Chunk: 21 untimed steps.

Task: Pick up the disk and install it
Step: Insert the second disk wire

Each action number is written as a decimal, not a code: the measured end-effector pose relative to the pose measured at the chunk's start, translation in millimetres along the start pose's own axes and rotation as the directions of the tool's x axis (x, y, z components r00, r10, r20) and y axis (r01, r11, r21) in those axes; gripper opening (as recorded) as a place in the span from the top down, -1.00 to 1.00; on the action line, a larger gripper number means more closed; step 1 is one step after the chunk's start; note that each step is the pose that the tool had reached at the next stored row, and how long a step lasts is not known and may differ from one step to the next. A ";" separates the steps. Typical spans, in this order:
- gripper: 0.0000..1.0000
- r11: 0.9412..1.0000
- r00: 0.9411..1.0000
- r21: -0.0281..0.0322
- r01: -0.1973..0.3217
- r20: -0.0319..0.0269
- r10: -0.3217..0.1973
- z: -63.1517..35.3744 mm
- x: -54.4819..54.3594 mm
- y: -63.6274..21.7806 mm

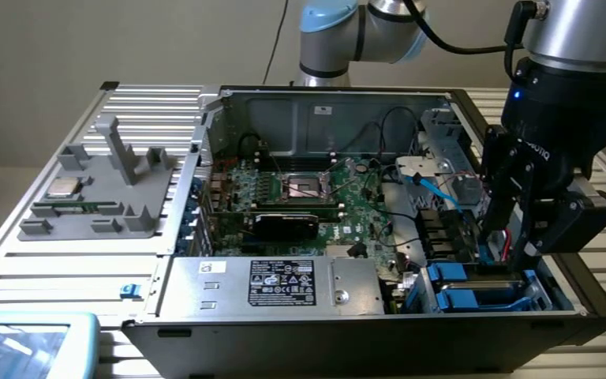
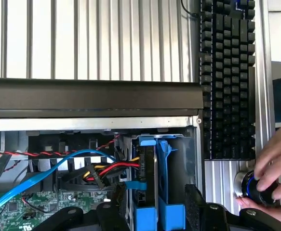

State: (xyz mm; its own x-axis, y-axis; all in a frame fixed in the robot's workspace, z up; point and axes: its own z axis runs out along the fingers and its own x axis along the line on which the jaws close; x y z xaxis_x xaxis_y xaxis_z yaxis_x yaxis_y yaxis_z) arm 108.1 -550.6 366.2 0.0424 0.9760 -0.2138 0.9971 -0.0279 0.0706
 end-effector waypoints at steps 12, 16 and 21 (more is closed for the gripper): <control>-0.20 1.000 1.000 0.000 0.000 0.000 0.000 -0.1 0.0 0.0; 0.11 1.000 1.000 0.000 0.000 0.000 0.000 -0.1 0.0 0.0; 0.47 1.000 1.000 0.000 0.000 0.000 0.000 -0.1 0.0 0.0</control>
State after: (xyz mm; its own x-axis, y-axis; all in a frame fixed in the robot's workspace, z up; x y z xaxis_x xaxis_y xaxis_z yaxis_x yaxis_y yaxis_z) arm 108.1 -550.6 366.3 0.0424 0.9759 -0.2140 0.9971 -0.0278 0.0706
